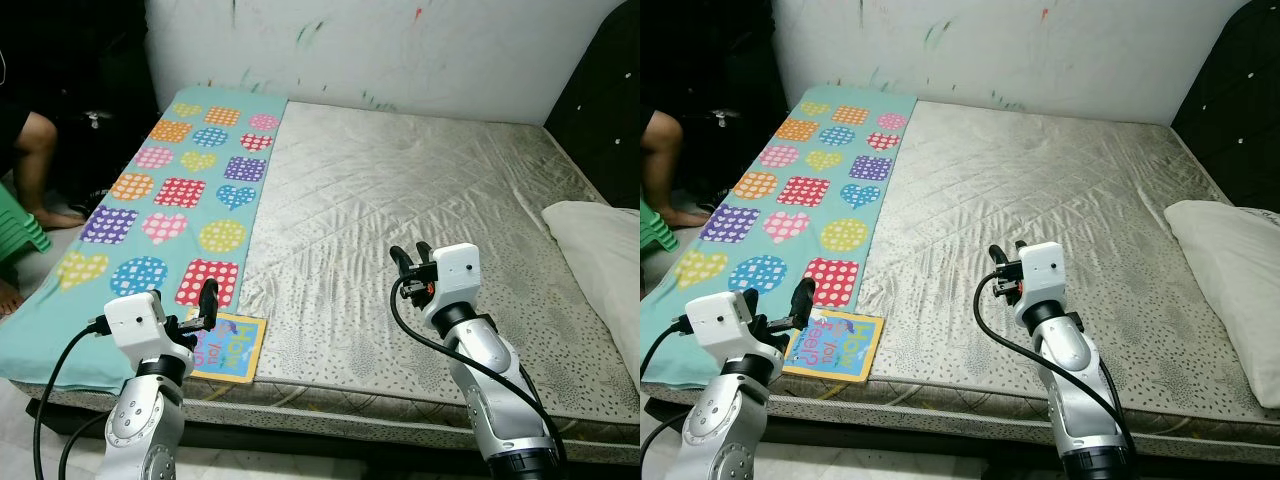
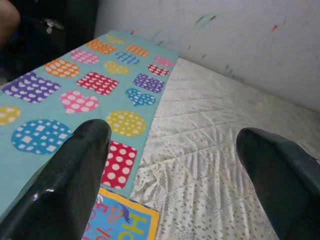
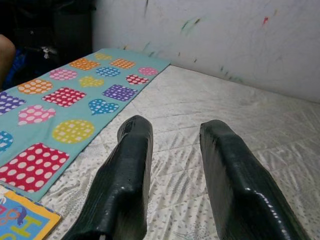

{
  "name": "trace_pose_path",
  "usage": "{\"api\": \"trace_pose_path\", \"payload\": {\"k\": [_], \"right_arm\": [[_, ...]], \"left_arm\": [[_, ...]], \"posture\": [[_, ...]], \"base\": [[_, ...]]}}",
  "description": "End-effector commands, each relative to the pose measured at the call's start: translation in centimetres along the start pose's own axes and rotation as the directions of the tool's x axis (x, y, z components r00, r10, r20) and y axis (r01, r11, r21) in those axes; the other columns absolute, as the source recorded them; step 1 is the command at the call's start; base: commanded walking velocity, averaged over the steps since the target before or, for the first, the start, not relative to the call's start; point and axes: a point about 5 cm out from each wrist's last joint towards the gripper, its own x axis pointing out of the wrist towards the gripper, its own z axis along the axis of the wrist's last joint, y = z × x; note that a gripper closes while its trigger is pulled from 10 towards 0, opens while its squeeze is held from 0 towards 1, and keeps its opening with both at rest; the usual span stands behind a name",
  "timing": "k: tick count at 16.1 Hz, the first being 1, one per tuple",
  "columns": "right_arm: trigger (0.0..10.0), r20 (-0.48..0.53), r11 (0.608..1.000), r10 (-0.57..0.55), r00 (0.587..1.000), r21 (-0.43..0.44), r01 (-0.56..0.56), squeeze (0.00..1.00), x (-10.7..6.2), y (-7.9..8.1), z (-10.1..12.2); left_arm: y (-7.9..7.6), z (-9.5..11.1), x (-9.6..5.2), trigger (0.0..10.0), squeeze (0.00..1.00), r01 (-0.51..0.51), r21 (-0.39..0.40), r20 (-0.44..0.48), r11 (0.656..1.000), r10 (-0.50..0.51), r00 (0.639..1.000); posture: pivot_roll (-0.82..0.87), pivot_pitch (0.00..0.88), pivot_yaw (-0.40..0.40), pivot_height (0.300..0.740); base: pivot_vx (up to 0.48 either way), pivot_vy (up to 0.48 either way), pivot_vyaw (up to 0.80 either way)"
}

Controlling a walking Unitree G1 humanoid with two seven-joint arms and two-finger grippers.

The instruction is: Clean up the room

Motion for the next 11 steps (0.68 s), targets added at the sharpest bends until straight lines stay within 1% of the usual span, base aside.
{"api": "trace_pose_path", "payload": {"k": [1,11], "right_arm": [[10.0,0.012,1.000,-0.012,1.000,-0.009,0.012,0.00,-0.05,-0.37,0.45],[10.0,-0.003,1.000,-0.020,1.000,-0.018,0.020,0.00,-0.51,-0.48,0.17]], "left_arm": [[-0.54,0.43,0.15,10.0,0.00,0.021,-0.010,0.009,1.000,-0.021,1.000],[-0.73,0.47,-0.07,10.0,0.00,0.021,-0.036,0.004,0.999,-0.021,1.000]], "posture": [[-0.12,0.000,-0.042,0.740],[-0.13,0.017,-0.044,0.740]], "base": [[0.000,0.480,0.00],[0.000,0.480,0.00]]}}
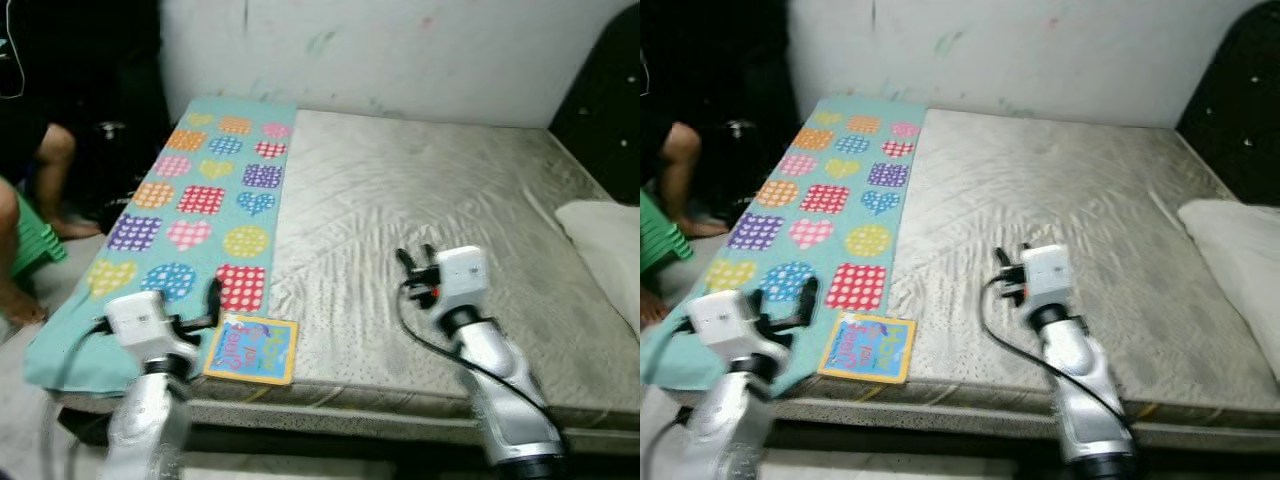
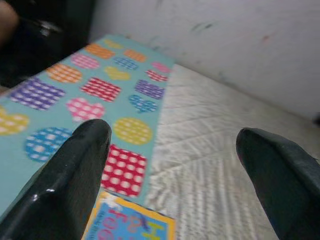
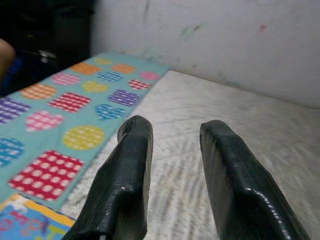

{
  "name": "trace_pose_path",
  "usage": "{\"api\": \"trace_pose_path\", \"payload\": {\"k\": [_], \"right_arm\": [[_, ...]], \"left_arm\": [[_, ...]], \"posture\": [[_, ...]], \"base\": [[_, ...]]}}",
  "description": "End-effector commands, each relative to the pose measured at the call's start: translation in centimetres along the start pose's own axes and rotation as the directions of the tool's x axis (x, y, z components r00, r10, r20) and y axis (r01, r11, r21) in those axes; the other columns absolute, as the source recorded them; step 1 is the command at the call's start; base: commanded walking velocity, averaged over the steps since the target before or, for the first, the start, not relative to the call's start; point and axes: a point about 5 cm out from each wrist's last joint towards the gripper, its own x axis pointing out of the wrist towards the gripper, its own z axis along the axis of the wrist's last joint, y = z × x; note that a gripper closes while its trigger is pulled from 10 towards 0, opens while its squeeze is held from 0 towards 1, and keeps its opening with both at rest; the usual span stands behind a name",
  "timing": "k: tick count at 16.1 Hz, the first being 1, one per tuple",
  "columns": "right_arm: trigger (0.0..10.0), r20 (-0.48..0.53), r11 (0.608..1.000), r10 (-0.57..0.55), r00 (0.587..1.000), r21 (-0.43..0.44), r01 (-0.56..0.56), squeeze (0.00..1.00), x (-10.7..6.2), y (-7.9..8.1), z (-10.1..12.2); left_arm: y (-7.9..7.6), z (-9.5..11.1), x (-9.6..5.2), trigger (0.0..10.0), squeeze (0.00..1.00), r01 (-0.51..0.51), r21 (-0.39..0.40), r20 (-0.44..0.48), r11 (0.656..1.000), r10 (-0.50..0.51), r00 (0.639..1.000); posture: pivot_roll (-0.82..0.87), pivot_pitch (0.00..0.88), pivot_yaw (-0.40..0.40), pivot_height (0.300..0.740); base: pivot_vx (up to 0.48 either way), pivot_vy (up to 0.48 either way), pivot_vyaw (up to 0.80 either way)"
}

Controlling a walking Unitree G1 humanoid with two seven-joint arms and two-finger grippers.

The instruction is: Clean up the room

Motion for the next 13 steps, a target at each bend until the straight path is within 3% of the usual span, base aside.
{"api": "trace_pose_path", "payload": {"k": [1,4,13], "right_arm": [[10.0,0.001,1.000,0.007,1.000,0.001,-0.007,0.00,0.0,0.2,0.2],[10.0,-0.005,1.000,0.011,1.000,-0.004,-0.011,0.00,-0.1,0.3,0.1],[10.0,-0.017,1.000,0.017,1.000,-0.019,-0.017,0.00,-0.3,0.1,-0.1]], "left_arm": [[0.3,0.4,0.0,10.0,0.00,-0.006,0.007,0.009,1.000,0.006,1.000],[-0.4,0.7,-0.2,10.0,0.00,0.060,-0.024,0.039,0.998,-0.059,0.997],[-0.8,0.8,-0.5,10.0,0.00,0.097,-0.040,0.041,0.994,-0.096,0.995]], "posture": [[-0.13,0.018,-0.044,0.740],[-0.13,0.021,-0.045,0.740],[-0.13,0.032,-0.046,0.740]], "base": [[0.000,0.000,0.00],[0.000,0.000,0.00],[0.444,0.000,0.00]]}}
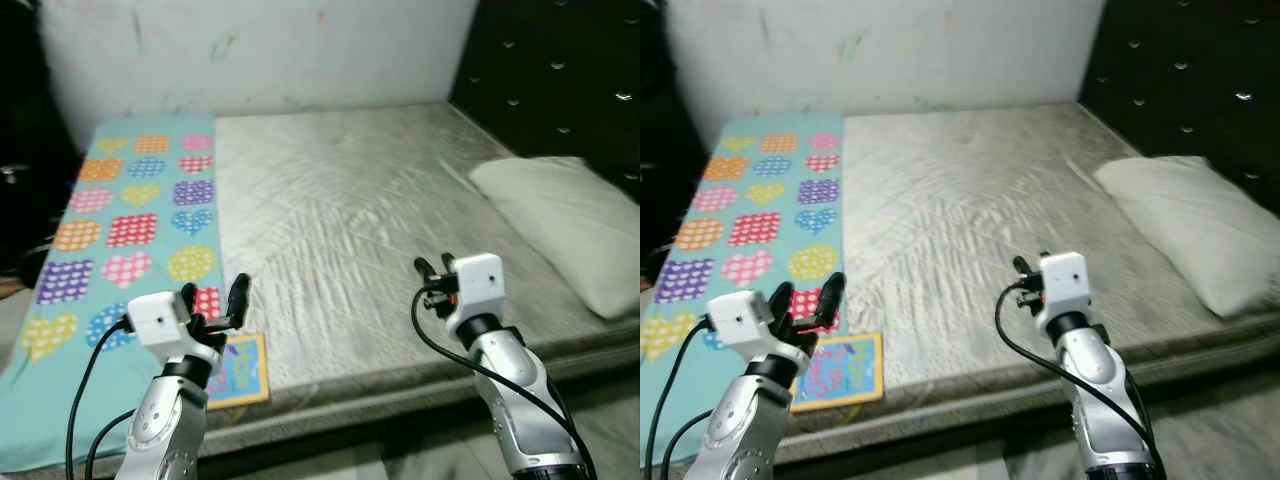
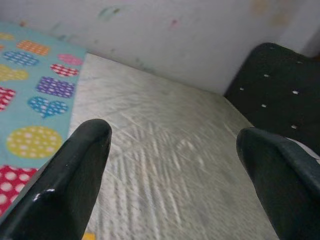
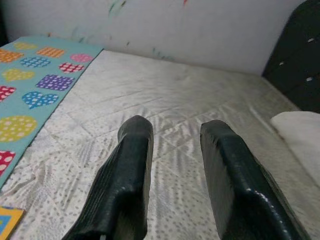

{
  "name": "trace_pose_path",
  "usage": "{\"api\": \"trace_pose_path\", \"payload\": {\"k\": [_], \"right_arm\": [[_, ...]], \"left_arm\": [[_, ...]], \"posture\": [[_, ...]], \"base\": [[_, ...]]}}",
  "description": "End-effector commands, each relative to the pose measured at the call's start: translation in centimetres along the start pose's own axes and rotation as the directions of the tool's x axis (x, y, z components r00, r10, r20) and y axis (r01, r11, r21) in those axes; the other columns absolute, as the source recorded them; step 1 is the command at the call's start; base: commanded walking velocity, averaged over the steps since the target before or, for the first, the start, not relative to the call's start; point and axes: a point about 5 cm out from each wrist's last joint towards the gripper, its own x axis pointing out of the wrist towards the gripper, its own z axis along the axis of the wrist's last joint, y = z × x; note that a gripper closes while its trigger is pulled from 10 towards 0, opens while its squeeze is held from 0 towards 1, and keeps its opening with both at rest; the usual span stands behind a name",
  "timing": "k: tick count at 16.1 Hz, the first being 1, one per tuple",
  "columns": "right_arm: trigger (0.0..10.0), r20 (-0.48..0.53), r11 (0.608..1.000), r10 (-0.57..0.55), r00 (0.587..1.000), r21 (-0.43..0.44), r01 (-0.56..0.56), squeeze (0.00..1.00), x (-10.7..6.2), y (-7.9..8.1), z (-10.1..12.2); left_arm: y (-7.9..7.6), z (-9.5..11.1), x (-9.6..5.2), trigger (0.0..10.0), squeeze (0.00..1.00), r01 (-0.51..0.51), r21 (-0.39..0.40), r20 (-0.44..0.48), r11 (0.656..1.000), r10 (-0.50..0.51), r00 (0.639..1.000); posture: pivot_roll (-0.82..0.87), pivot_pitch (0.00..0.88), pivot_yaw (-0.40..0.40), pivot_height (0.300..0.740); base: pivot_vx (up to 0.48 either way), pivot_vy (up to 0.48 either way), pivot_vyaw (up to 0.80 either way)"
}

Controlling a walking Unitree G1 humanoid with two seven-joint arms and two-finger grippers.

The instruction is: Clean up the room

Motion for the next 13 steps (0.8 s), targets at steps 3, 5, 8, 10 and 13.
{"api": "trace_pose_path", "payload": {"k": [3,5,8,10,13], "right_arm": [[10.0,0.025,0.999,0.038,0.999,0.006,-0.038,0.00,0.51,1.05,0.73],[10.0,0.022,0.999,0.040,0.999,0.006,-0.040,0.00,0.53,1.05,0.62],[10.0,0.020,0.999,0.041,0.999,0.006,-0.041,0.00,0.58,1.06,0.60],[10.0,0.020,0.999,0.042,0.999,0.008,-0.042,0.00,0.59,1.09,0.58],[10.0,0.021,0.999,0.047,0.999,0.009,-0.047,0.00,0.59,1.15,0.57]], "left_arm": [[1.50,-0.39,0.03,10.0,0.00,-0.109,0.060,-0.051,0.992,0.113,0.992],[1.62,-0.48,0.03,10.0,0.00,-0.117,0.043,-0.053,0.992,0.119,0.991],[1.56,-0.32,0.03,10.0,0.00,-0.107,0.043,-0.047,0.993,0.109,0.993],[1.62,-0.31,0.04,10.0,0.00,-0.114,0.044,-0.050,0.993,0.116,0.992],[1.59,-0.31,0.03,10.0,0.00,-0.112,0.040,-0.048,0.993,0.114,0.992]], "posture": [[-0.13,0.033,-0.046,0.740],[-0.13,0.034,-0.048,0.740],[-0.13,0.035,-0.049,0.740],[-0.13,0.036,-0.048,0.740],[-0.13,0.034,-0.046,0.740]], "base": [[0.146,0.000,0.00],[0.000,0.000,0.00],[0.000,0.160,0.00],[0.000,0.480,0.00],[0.000,0.480,0.00]]}}
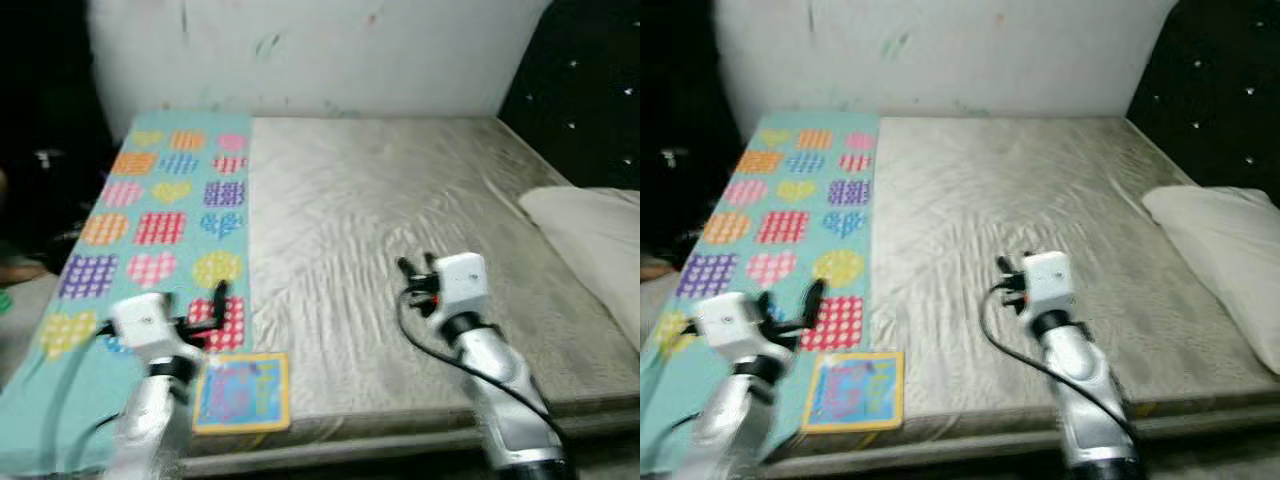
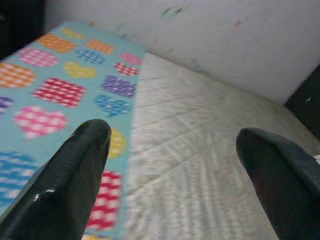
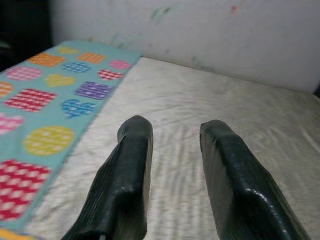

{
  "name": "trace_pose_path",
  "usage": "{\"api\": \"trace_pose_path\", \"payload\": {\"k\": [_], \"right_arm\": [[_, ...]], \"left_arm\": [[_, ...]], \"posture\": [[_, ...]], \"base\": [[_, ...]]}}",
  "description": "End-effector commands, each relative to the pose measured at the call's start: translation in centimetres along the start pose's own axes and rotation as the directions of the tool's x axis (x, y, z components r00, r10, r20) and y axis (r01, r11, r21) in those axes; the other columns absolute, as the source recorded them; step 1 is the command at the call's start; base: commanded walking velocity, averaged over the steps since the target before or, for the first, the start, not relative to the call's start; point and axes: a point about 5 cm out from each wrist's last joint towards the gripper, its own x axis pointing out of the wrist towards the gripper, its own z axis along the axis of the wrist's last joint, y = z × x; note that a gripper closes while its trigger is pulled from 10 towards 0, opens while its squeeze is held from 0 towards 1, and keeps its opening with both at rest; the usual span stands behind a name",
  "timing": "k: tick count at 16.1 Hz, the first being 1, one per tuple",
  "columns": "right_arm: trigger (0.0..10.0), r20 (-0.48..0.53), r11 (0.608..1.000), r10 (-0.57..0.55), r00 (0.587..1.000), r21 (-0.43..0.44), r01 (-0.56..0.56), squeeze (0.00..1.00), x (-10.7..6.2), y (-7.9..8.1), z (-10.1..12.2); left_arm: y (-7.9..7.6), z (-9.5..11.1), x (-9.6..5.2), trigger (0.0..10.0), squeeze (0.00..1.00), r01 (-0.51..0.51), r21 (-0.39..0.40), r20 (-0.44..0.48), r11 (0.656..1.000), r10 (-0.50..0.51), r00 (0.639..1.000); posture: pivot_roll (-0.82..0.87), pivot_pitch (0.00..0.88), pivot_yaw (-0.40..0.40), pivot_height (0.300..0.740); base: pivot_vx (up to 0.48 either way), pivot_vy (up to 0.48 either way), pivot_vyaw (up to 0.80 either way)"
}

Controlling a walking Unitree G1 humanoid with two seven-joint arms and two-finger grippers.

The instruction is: Clean up the room

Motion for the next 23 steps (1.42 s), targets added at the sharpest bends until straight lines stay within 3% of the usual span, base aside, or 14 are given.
{"api": "trace_pose_path", "payload": {"k": [1,9,23], "right_arm": [[10.0,0.011,1.000,-0.014,1.000,-0.016,0.014,0.00,-0.07,-0.72,0.38],[10.0,0.014,1.000,0.015,1.000,-0.006,-0.015,0.00,0.16,-0.58,0.53],[10.0,0.027,1.000,0.018,0.999,-0.020,-0.018,0.00,0.62,-0.28,0.72]], "left_arm": [[-0.83,-0.08,0.20,10.0,0.00,0.027,-0.015,-0.005,1.000,-0.027,1.000],[-0.93,-0.06,0.33,10.0,0.00,0.022,-0.020,0.001,1.000,-0.022,1.000],[-1.17,0.63,1.06,10.0,0.00,0.049,-0.001,0.026,0.999,-0.049,0.998]], "posture": [[-0.13,0.034,-0.046,0.740],[-0.13,0.033,-0.050,0.740],[-0.14,0.024,-0.035,0.740]], "base": [[0.000,0.480,0.00],[0.000,0.440,0.00],[0.000,0.000,0.18]]}}
